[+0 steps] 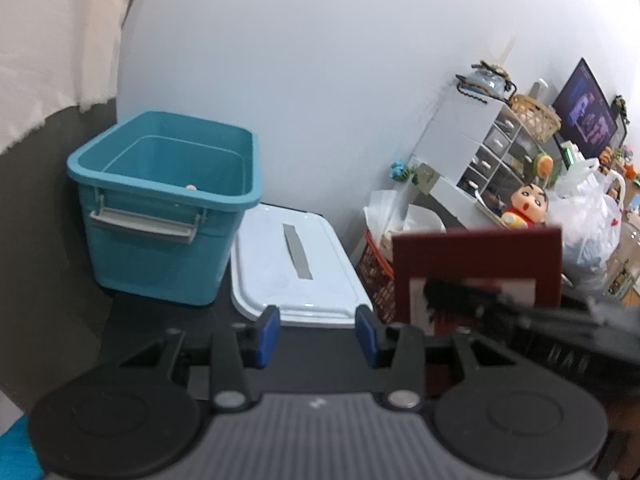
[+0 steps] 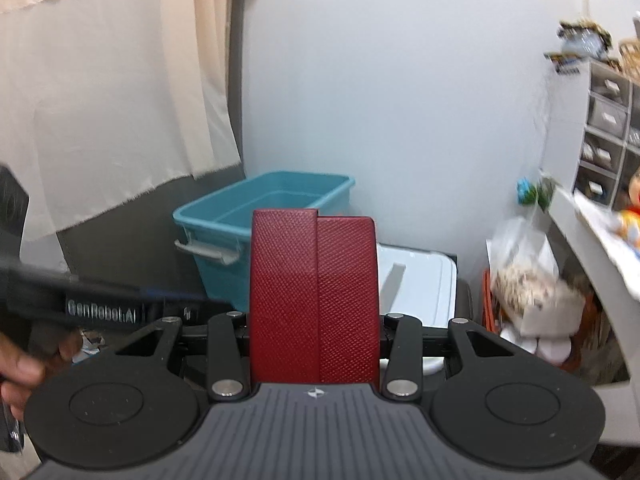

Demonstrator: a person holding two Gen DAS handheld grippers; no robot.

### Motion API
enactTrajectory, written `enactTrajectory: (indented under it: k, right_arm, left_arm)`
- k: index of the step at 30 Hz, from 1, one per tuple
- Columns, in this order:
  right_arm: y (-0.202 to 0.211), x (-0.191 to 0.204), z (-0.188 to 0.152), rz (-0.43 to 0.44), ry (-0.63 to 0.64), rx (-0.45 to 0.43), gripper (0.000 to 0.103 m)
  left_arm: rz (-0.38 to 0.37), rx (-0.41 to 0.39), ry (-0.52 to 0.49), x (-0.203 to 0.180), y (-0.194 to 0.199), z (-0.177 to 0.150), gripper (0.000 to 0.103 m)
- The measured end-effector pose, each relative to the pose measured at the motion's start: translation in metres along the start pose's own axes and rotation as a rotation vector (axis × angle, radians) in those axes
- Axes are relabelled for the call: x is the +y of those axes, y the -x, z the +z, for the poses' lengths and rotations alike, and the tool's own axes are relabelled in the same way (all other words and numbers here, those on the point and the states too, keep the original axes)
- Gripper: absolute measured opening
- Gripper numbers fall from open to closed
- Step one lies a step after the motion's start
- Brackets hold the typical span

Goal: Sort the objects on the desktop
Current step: 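Lift the red gift box with the right tool off the table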

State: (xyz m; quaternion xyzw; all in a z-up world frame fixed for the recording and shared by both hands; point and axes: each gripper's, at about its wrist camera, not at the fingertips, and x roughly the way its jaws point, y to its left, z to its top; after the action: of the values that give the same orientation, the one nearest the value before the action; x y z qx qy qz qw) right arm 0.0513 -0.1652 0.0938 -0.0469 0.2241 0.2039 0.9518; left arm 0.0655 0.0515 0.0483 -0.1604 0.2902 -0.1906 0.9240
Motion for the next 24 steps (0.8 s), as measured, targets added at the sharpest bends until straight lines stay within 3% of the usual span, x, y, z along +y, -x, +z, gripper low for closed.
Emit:
enactTrajectory:
  k: [16,24]
  right_arm:
    - [-0.012,0.023,0.073,0.027,0.087,-0.045,0.045]
    - [-0.024,0.025,0.090,0.046,0.099,-0.051,0.045]
  left_arm:
    - [0.027,-0.023,-0.008,0.010,0.003,0.003,0.044]
    - [0.047,-0.021,-0.014,0.013,0.001,-0.001,0.044]
